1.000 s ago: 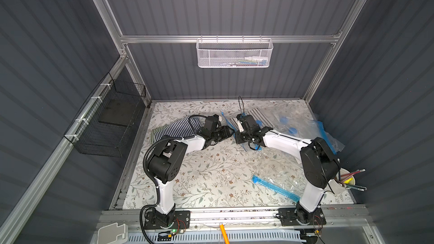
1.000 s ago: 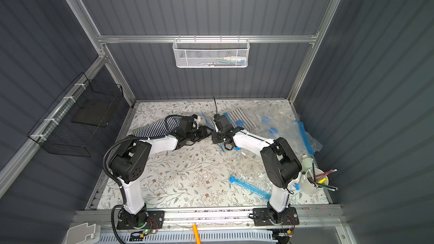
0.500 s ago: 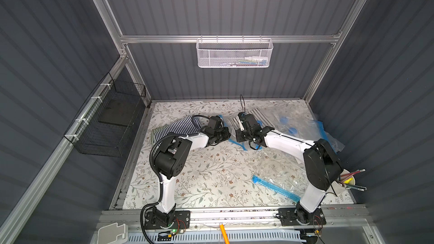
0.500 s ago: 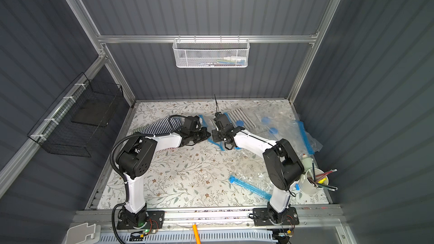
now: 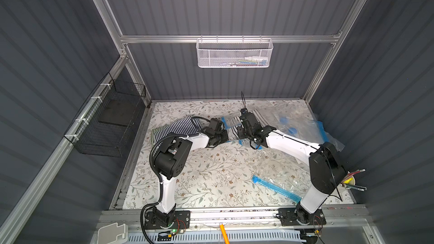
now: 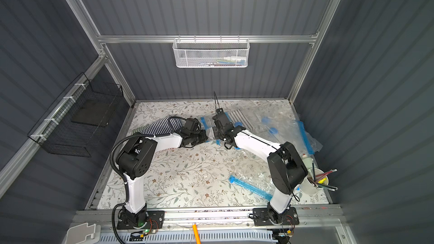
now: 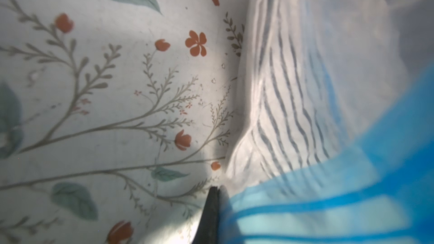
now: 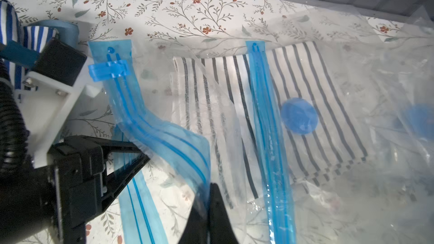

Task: Take the tank top out of the vacuum bag
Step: Open the vacuum bag at the center of the board.

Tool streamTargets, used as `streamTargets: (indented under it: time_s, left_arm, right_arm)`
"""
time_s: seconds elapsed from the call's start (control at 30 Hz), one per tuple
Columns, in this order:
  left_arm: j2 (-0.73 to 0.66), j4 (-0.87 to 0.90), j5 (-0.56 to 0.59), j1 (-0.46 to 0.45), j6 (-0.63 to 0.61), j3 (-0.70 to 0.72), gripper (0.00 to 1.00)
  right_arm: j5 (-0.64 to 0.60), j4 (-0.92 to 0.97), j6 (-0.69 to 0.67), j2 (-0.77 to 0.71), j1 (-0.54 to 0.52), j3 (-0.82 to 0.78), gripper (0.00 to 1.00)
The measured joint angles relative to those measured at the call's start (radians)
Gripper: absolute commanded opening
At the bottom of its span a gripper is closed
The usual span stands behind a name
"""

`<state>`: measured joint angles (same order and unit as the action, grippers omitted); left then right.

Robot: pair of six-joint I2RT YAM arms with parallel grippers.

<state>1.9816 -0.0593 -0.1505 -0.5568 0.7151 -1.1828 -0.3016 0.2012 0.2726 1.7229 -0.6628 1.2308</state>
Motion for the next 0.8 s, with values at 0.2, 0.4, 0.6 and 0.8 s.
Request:
streamTargets:
  time_s: [0.2, 0.4, 0.6, 0.8]
  left_arm:
    - [-0.181, 0.047, 0.06, 0.003, -0.035, 0.077, 0.62]
    - [-0.211, 0.118, 0.072, 0.009, -0.059, 0.062, 0.67]
    - [-0.299, 0.118, 0.054, 0.011, -0.028, 0.09, 0.46]
    - [-0.319, 0.037, -0.019, 0.013, 0.026, 0.088, 0.38]
  right_arm:
    - [0.009, -0.019, 0.012, 0.006, -0.021, 0.0, 0.0]
    - [0.011, -0.046, 0.027, 0.019, -0.024, 0.0, 0.0]
    - [0.02, -0.066, 0.04, 0.027, -0.039, -0.001, 0.0]
    - [0.035, -0.089, 0.06, 0.04, -0.047, -0.008, 0.0]
